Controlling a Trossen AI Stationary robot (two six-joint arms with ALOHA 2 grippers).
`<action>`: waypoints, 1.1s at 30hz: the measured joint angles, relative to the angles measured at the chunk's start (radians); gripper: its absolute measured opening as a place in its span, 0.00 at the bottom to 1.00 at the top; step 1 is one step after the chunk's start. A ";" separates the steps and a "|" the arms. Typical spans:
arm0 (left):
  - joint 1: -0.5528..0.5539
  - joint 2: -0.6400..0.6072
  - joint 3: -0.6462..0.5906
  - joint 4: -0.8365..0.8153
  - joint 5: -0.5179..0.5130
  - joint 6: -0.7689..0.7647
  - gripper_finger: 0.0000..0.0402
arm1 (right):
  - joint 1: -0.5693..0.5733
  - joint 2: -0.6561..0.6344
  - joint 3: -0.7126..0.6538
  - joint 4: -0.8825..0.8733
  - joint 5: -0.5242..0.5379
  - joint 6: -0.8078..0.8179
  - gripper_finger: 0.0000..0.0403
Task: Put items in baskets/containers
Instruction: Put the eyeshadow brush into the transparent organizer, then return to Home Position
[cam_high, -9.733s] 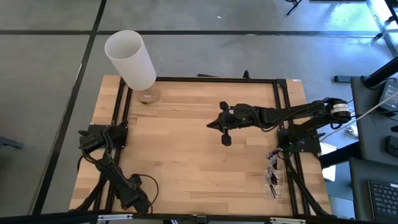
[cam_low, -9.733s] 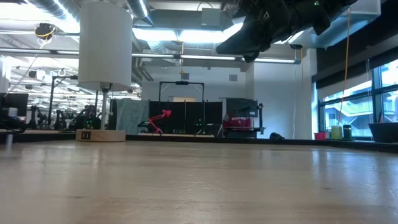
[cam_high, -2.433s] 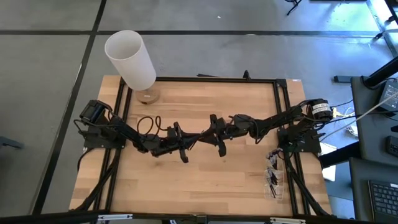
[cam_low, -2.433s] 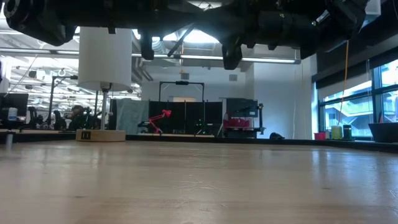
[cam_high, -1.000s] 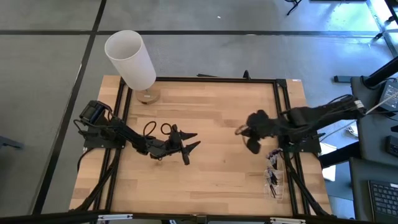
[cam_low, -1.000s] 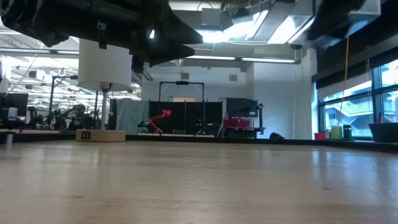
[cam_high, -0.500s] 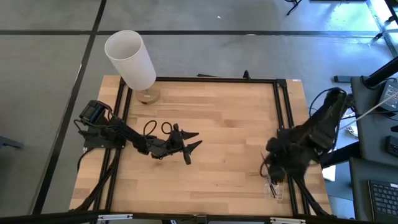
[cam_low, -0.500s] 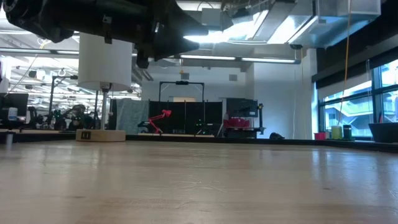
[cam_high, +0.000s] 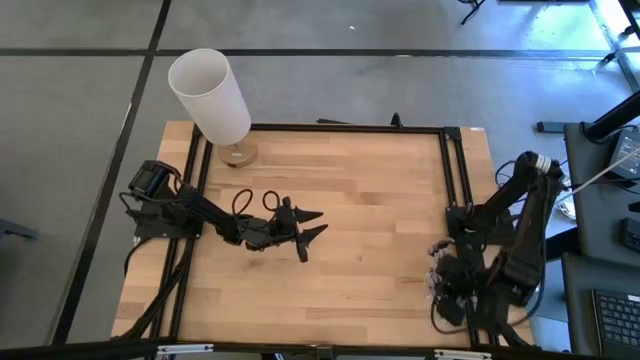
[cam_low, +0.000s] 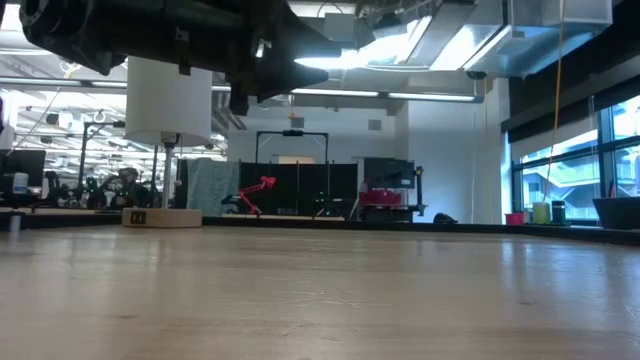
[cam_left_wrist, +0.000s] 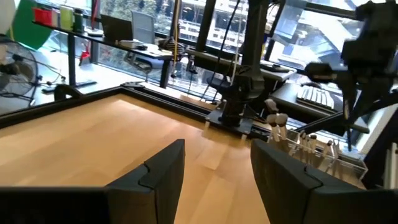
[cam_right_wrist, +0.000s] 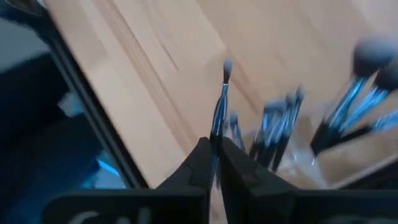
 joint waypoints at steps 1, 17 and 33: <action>0.000 0.000 0.000 0.000 0.007 0.000 0.45 | 0.012 0.027 0.000 0.003 -0.015 0.023 0.05; 0.020 0.000 0.000 0.000 0.023 0.028 0.45 | -0.007 0.075 0.006 -0.136 -0.063 0.070 0.34; -0.037 -0.410 -0.021 -0.671 -0.172 -0.078 0.45 | -0.426 -0.140 -0.198 0.280 0.347 -0.815 0.22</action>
